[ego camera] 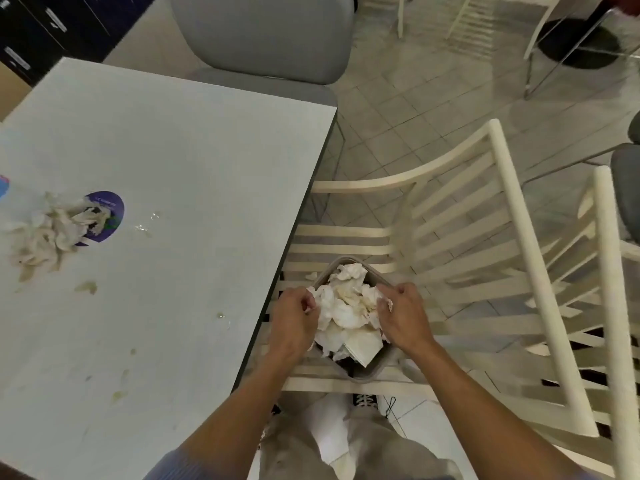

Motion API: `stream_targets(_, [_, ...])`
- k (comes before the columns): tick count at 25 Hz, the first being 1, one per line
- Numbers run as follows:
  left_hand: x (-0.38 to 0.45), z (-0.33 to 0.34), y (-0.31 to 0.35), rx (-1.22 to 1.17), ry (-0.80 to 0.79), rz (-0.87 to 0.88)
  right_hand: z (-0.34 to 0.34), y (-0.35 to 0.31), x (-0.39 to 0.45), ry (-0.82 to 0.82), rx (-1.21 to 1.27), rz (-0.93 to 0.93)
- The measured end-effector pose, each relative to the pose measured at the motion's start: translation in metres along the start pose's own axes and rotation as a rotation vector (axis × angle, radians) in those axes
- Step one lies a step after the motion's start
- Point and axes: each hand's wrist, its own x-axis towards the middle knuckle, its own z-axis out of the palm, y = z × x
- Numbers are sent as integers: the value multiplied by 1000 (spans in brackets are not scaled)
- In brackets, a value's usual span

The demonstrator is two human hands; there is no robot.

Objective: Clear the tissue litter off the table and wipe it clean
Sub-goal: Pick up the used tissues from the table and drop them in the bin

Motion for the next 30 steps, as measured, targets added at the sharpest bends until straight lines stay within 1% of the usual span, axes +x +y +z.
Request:
stream_targets(3, [3,31,-13,238,-46,34,-8,1,-8,18,92,-71])
stream_targets(6, [-1,53,-23,476,-170,132,-6,0,-17,-2,115,-132])
stream_targets(8, [-2,60,-29,612,-241,129,-2,2,-20,-29,107,-132])
stream_targets(9, [-2,61,-31,632,-261,105,-1,3,-20,-34,108,-125])
stream_targets(11, [-2,55,-24,556,-237,69,-3,1,-21,-37,123,-114])
stream_targets(13, [-1,41,-11,446,-153,80,-6,-7,-21,-42,139,-109])
stream_targets(15, [0,27,0,396,-91,71,-10,-19,-20,-44,159,-115])
stream_targets(18, [-1,3,9,373,-84,60,-14,-46,-16,-32,190,-143])
stream_targets(20, [-6,-16,11,339,-75,67,-14,-68,-13,-27,204,-182])
stream_targets(25, [-13,-77,1,209,38,47,-2,-136,-12,-33,208,-293])
stream_targets(30, [-15,-157,-34,164,188,-11,26,-215,-14,-117,199,-410])
